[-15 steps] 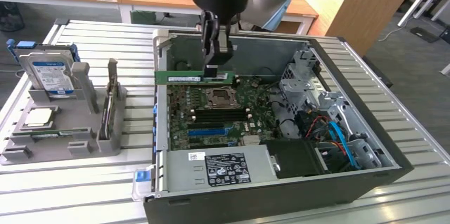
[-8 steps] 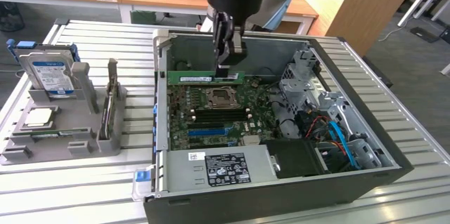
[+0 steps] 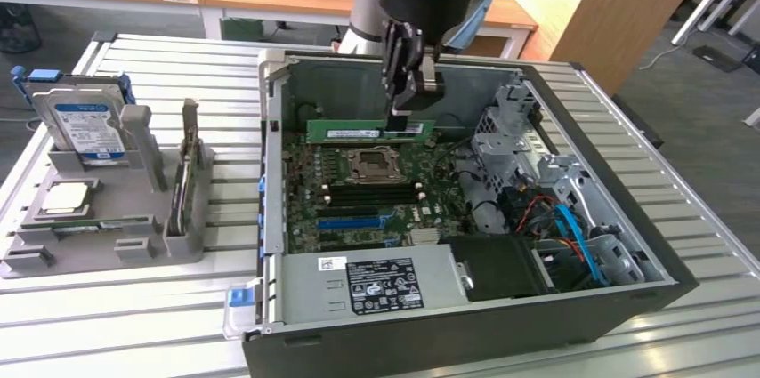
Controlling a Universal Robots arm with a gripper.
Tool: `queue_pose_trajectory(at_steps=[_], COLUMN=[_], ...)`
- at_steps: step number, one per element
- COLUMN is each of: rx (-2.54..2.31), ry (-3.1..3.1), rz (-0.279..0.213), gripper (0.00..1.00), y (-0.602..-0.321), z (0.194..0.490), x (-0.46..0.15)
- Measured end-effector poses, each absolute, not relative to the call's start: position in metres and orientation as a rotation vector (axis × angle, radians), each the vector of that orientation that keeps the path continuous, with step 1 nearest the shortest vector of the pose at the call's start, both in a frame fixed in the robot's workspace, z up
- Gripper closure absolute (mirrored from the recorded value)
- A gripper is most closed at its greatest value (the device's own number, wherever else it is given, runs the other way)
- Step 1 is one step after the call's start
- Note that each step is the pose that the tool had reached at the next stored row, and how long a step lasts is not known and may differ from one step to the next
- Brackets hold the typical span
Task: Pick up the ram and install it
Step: 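Pick up the ram and move it above insertion slot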
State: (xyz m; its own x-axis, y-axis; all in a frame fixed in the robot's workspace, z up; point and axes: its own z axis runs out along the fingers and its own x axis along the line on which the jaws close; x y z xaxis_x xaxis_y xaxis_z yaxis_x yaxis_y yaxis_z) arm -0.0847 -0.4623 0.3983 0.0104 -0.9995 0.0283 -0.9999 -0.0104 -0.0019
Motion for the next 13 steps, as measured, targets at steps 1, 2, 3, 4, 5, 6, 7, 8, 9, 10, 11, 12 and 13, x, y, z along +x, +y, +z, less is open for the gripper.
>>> queue_pose_trajectory(at_steps=[1,2,3,4,5,6,7,8,9,10,11,12,13], rx=[2.220,2.220,2.220,2.220,2.220,2.220,2.220,2.220,2.220,2.220,2.220,2.220,2.220], ry=[-2.197,-2.197,-2.197,-2.197,-2.197,-2.197,-2.197,-2.197,-2.197,-2.197,-2.197,-2.197,-2.197], rz=[0.034,0.034,0.034,0.033,0.034,0.033,0.034,0.033,0.033,0.034,0.033,0.034,0.034], gripper=[0.88,0.88,0.88,0.88,0.88,0.88,0.88,0.88,0.88,0.88,0.88,0.88,0.88], y=[-0.462,-0.462,-0.462,-0.462,-0.462,-0.462,-0.462,-0.462,-0.462,-0.462,-0.462,-0.462,-0.462], z=[0.398,0.398,0.398,0.398,0.398,0.398,0.398,0.398,0.398,0.398,0.398,0.398,0.398], x=[-0.082,-0.079,-0.075,-0.072,-0.069,-0.066,-0.063,-0.060,-0.058,-0.057,-0.057,-0.057,-0.057])
